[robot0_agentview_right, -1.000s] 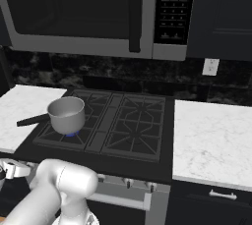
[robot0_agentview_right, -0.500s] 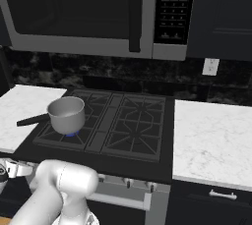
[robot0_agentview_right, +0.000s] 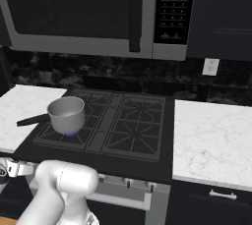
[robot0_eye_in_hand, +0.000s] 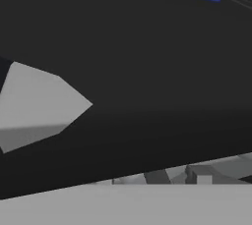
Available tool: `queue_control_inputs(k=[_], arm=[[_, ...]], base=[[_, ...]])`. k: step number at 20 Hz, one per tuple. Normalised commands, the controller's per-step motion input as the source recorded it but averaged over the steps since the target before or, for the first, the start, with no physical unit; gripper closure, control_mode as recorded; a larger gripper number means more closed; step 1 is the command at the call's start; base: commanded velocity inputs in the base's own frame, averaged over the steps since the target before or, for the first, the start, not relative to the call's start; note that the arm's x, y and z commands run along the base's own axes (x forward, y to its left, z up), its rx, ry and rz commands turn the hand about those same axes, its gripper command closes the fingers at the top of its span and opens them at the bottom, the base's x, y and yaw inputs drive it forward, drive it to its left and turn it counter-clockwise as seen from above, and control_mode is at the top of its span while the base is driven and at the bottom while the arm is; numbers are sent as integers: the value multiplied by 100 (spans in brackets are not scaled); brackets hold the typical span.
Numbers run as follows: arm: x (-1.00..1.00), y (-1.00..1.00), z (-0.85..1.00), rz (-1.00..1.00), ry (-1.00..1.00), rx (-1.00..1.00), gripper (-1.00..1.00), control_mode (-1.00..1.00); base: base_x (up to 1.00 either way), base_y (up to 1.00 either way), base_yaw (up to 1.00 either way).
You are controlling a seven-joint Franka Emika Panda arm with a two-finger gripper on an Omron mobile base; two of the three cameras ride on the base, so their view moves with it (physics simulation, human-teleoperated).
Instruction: Turn off the front left burner of the stove.
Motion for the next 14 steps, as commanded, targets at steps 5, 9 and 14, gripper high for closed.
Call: queue_control_inputs(k=[5, 9, 14], arm=[[-28, -82, -33, -29, -26, 90, 100, -100], [-65, -100, -19, -4, -21, 100, 100, -100], [-45, -100, -11, -6, -13, 90, 100, -100]], base=[[0, 0, 0], [0, 0, 0], [0, 0, 0]])
